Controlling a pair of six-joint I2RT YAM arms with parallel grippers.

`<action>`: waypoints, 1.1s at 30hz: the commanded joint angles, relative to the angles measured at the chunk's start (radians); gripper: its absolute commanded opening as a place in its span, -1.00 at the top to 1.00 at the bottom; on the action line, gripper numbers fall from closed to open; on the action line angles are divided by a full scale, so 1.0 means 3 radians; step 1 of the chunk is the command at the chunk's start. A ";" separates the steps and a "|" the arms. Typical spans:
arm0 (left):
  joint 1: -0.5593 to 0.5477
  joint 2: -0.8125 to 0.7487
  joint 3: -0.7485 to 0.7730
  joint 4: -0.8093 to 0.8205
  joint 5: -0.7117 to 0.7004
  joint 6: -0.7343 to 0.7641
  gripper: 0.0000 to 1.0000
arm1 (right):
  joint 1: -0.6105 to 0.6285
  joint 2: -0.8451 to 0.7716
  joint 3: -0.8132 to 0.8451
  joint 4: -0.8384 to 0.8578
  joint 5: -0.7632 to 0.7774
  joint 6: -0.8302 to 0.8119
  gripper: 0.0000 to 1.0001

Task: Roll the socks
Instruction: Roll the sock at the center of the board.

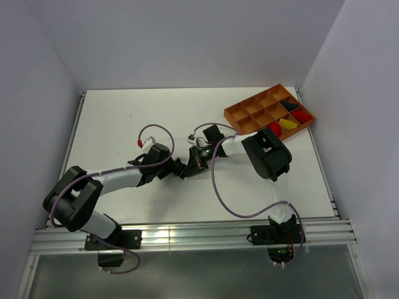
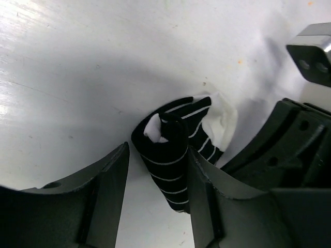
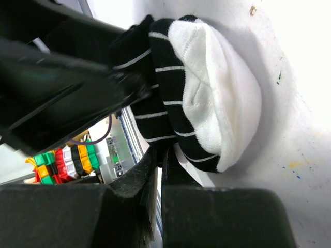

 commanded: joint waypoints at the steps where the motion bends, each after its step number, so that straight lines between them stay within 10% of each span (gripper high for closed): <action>1: 0.0036 0.0084 0.0044 0.0024 -0.0055 -0.0059 -0.02 | -0.0027 0.0035 0.0073 -0.0028 -0.0004 0.0001 1.00; 10: 0.0103 0.0370 0.0100 0.0013 0.0082 0.0048 0.58 | -0.0027 -0.0342 -0.0238 0.0289 0.0358 -0.0034 0.99; 17: 0.0103 0.0595 0.0269 -0.0125 0.0292 0.0212 0.85 | 0.0106 -0.1267 -0.0872 0.0692 0.1725 -0.0371 0.30; 33: 0.0093 0.0519 0.0494 -0.0385 0.0446 0.0396 0.91 | 0.1343 -0.1750 -0.1149 0.1072 0.3877 -0.1425 -0.03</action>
